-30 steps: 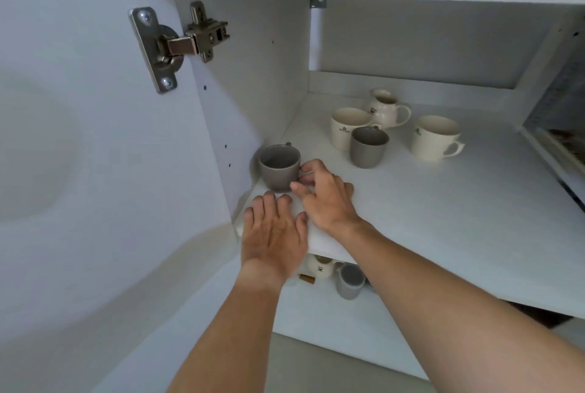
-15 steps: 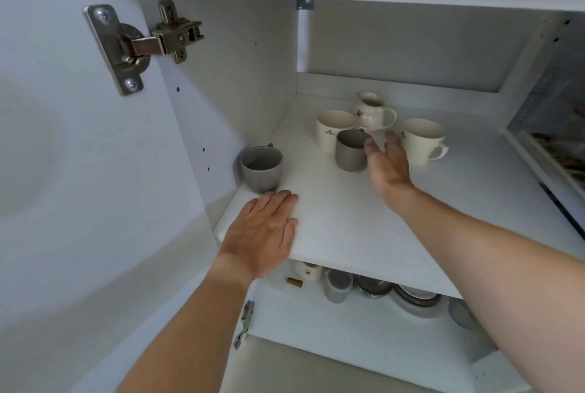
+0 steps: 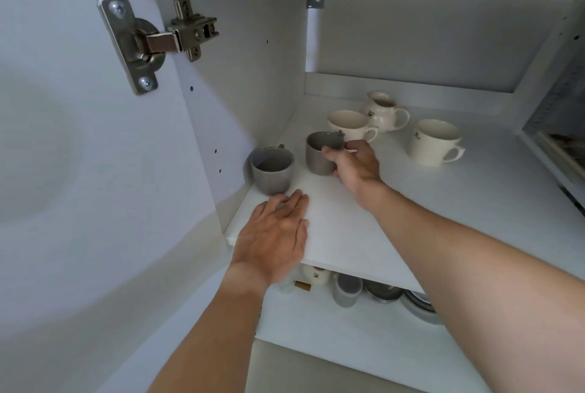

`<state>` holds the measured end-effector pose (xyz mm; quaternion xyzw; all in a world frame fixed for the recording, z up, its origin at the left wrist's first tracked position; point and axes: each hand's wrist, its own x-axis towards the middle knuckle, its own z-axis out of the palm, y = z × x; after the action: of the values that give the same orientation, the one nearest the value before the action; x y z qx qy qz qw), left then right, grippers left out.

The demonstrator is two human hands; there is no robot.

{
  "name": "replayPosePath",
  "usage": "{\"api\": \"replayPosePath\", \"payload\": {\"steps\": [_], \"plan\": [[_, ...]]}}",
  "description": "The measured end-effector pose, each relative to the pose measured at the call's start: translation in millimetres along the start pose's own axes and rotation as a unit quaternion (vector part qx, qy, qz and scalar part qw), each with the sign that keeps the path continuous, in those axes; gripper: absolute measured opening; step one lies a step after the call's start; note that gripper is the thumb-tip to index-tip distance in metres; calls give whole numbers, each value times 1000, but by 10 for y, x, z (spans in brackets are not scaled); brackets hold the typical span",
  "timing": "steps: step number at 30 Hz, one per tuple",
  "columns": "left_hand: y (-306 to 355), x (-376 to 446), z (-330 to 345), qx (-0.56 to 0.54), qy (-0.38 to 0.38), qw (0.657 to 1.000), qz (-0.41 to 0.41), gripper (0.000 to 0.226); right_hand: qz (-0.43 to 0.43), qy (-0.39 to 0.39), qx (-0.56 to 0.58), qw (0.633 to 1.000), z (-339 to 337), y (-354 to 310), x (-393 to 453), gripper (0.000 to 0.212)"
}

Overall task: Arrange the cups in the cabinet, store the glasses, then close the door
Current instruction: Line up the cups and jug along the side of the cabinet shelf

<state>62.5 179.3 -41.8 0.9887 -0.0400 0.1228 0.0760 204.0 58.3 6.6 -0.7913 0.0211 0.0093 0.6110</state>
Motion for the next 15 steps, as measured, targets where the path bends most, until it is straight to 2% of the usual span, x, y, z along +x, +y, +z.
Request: {"api": "replayPosePath", "payload": {"steps": [3,10,15], "plan": [[0,1,4,-2,8,1000,0,53,-14,-25,-8,1000,206,-34,-23,33],[-19,19,36,0,8,1000,4,53,1,-44,-12,999,470,-109,-8,51],[-20,19,28,-1,6,1000,5,53,-10,-66,-23,997,559,-127,-13,48]]}}
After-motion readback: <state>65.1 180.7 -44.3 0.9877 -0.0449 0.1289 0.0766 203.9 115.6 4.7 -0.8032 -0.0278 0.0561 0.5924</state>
